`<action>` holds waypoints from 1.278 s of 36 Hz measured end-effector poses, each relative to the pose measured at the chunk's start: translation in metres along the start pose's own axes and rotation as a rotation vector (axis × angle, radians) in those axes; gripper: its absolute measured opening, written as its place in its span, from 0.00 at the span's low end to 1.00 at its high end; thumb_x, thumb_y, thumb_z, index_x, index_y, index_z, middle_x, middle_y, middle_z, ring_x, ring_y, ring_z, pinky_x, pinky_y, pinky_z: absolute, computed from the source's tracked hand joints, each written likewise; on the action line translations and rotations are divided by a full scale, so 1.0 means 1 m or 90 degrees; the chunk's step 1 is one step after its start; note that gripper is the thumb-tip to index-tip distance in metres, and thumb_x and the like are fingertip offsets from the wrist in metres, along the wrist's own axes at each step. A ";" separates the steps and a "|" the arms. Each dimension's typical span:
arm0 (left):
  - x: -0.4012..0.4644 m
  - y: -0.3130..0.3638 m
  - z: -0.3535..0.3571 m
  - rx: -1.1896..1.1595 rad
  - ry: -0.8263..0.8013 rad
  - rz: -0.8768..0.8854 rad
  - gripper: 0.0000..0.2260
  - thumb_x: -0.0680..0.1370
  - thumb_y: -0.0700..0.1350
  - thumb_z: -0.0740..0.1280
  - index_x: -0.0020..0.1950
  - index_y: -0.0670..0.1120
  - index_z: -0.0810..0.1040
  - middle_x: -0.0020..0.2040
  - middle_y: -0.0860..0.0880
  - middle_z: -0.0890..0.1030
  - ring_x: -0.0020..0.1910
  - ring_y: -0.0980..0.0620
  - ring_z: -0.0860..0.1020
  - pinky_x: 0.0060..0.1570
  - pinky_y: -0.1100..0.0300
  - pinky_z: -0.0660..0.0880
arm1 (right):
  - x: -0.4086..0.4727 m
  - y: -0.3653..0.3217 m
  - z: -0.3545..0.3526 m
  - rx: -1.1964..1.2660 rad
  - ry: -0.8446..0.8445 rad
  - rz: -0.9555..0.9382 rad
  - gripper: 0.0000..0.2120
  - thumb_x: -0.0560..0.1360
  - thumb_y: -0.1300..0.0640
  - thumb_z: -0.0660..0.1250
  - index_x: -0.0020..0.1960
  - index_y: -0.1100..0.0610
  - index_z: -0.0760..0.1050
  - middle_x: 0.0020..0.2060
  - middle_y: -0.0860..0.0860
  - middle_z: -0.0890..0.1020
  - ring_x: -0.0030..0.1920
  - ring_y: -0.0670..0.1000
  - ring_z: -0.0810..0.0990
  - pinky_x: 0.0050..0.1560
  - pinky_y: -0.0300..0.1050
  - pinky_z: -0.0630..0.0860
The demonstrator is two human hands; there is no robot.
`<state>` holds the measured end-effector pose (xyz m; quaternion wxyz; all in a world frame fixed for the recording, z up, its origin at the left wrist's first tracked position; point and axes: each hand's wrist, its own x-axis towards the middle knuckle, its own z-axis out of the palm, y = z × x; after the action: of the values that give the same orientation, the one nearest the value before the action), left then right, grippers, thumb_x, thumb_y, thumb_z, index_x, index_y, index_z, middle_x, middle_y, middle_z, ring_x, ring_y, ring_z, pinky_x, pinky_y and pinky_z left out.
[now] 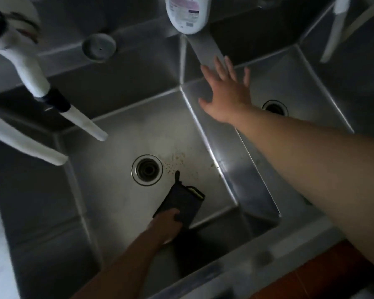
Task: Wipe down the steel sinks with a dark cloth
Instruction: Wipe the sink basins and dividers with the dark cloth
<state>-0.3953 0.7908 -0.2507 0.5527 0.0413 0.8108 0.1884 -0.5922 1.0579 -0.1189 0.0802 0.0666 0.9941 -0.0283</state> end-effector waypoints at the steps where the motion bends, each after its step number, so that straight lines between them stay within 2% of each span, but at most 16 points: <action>1: 0.006 0.005 0.005 0.008 0.006 0.016 0.26 0.79 0.49 0.63 0.77 0.50 0.64 0.74 0.45 0.69 0.70 0.43 0.71 0.67 0.51 0.70 | 0.008 0.001 0.001 0.010 0.003 0.015 0.39 0.75 0.38 0.61 0.80 0.44 0.47 0.81 0.49 0.46 0.80 0.54 0.41 0.74 0.70 0.41; 4: 0.021 0.016 0.026 0.026 -0.003 0.060 0.30 0.80 0.50 0.62 0.80 0.52 0.56 0.78 0.45 0.60 0.76 0.43 0.60 0.73 0.49 0.62 | 0.024 0.000 0.010 0.042 0.011 0.040 0.40 0.75 0.40 0.62 0.80 0.43 0.46 0.81 0.49 0.47 0.80 0.55 0.42 0.74 0.70 0.43; 8: 0.028 0.023 0.045 0.069 -0.013 0.042 0.31 0.79 0.51 0.61 0.80 0.59 0.51 0.80 0.50 0.46 0.78 0.43 0.48 0.73 0.41 0.58 | 0.028 0.000 0.020 0.042 0.064 0.051 0.38 0.75 0.42 0.61 0.80 0.44 0.48 0.81 0.49 0.50 0.81 0.55 0.45 0.74 0.70 0.44; 12: 0.032 0.011 0.059 0.182 0.046 0.015 0.33 0.79 0.53 0.59 0.79 0.63 0.44 0.79 0.52 0.46 0.77 0.46 0.48 0.72 0.39 0.55 | 0.029 -0.003 0.020 0.024 0.071 0.053 0.39 0.73 0.45 0.62 0.80 0.45 0.48 0.81 0.50 0.52 0.80 0.55 0.47 0.75 0.69 0.46; 14: 0.035 0.004 0.061 0.233 0.076 0.039 0.35 0.78 0.54 0.59 0.78 0.63 0.41 0.80 0.50 0.48 0.78 0.46 0.50 0.72 0.40 0.55 | 0.030 -0.004 0.021 0.021 0.073 0.055 0.40 0.73 0.46 0.62 0.81 0.46 0.48 0.81 0.51 0.52 0.80 0.56 0.48 0.75 0.69 0.47; 15: 0.035 0.003 0.061 0.251 0.108 0.057 0.36 0.77 0.54 0.61 0.79 0.63 0.43 0.80 0.47 0.52 0.77 0.44 0.55 0.71 0.40 0.56 | 0.029 -0.005 0.021 0.019 0.078 0.054 0.41 0.72 0.46 0.63 0.81 0.46 0.48 0.81 0.51 0.52 0.80 0.56 0.49 0.75 0.68 0.47; 17: 0.036 0.001 0.062 0.241 0.193 0.095 0.40 0.68 0.55 0.73 0.77 0.60 0.58 0.72 0.41 0.71 0.68 0.41 0.72 0.68 0.39 0.65 | 0.029 -0.005 0.022 0.017 0.085 0.052 0.41 0.72 0.47 0.63 0.81 0.47 0.49 0.81 0.52 0.53 0.80 0.57 0.50 0.75 0.67 0.48; 18: 0.039 0.000 0.062 0.242 0.222 0.107 0.39 0.64 0.54 0.75 0.74 0.58 0.67 0.67 0.40 0.77 0.63 0.40 0.78 0.66 0.39 0.68 | 0.029 -0.006 0.022 0.018 0.086 0.054 0.41 0.72 0.47 0.63 0.81 0.47 0.49 0.81 0.52 0.54 0.80 0.57 0.50 0.75 0.67 0.48; 19: 0.045 0.000 0.061 0.245 0.256 0.114 0.35 0.65 0.54 0.74 0.72 0.56 0.72 0.66 0.40 0.78 0.61 0.40 0.79 0.66 0.39 0.68 | 0.029 -0.006 0.022 0.019 0.088 0.056 0.41 0.71 0.47 0.63 0.81 0.47 0.50 0.80 0.53 0.54 0.80 0.58 0.50 0.75 0.67 0.48; 21: 0.060 0.006 0.050 0.217 0.302 0.126 0.28 0.72 0.55 0.66 0.72 0.54 0.73 0.71 0.40 0.74 0.66 0.40 0.76 0.68 0.40 0.64 | 0.027 -0.006 0.022 0.022 0.095 0.057 0.41 0.71 0.48 0.63 0.80 0.47 0.51 0.80 0.53 0.55 0.80 0.58 0.51 0.75 0.66 0.50; 25: 0.111 0.035 -0.007 0.100 0.417 0.083 0.29 0.77 0.58 0.62 0.78 0.56 0.64 0.79 0.42 0.61 0.77 0.42 0.61 0.73 0.40 0.58 | 0.028 -0.007 0.021 0.024 0.100 0.059 0.41 0.70 0.47 0.63 0.80 0.47 0.51 0.80 0.53 0.55 0.80 0.58 0.52 0.75 0.66 0.50; 28: 0.157 0.056 -0.077 0.018 0.520 0.023 0.29 0.79 0.60 0.59 0.79 0.55 0.60 0.80 0.41 0.56 0.79 0.40 0.55 0.75 0.40 0.51 | 0.029 -0.006 0.021 0.021 0.095 0.056 0.41 0.71 0.46 0.63 0.80 0.47 0.50 0.80 0.53 0.54 0.80 0.57 0.51 0.75 0.67 0.48; 33: 0.204 0.073 -0.166 -0.008 0.563 -0.020 0.31 0.80 0.62 0.57 0.81 0.56 0.52 0.81 0.41 0.46 0.80 0.40 0.45 0.75 0.39 0.44 | 0.028 -0.005 0.023 0.013 0.116 0.053 0.42 0.70 0.47 0.63 0.80 0.48 0.52 0.80 0.54 0.57 0.79 0.58 0.54 0.74 0.67 0.50; 38: 0.218 0.064 -0.174 0.075 0.522 0.037 0.33 0.79 0.67 0.50 0.80 0.57 0.45 0.81 0.43 0.43 0.79 0.41 0.41 0.75 0.38 0.40 | 0.028 -0.005 0.026 0.019 0.129 0.054 0.42 0.69 0.47 0.64 0.80 0.49 0.53 0.79 0.55 0.58 0.79 0.59 0.55 0.73 0.68 0.54; 42: 0.217 0.055 -0.153 0.205 0.509 0.145 0.32 0.78 0.68 0.49 0.80 0.57 0.50 0.81 0.44 0.49 0.79 0.40 0.47 0.74 0.40 0.42 | 0.030 -0.007 0.025 0.013 0.121 0.057 0.42 0.69 0.47 0.64 0.80 0.49 0.53 0.80 0.55 0.58 0.79 0.59 0.55 0.73 0.67 0.55; 46: 0.213 0.045 -0.128 0.340 0.497 0.318 0.32 0.77 0.66 0.55 0.79 0.56 0.57 0.81 0.44 0.54 0.79 0.40 0.54 0.75 0.38 0.49 | 0.028 -0.006 0.023 0.013 0.109 0.063 0.43 0.68 0.47 0.63 0.80 0.48 0.52 0.80 0.54 0.57 0.79 0.59 0.54 0.73 0.67 0.54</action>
<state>-0.6006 0.8577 -0.3820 0.1184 0.2995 0.9412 0.1025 -0.6171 1.0537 -0.1457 -0.0043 0.1188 0.9925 -0.0286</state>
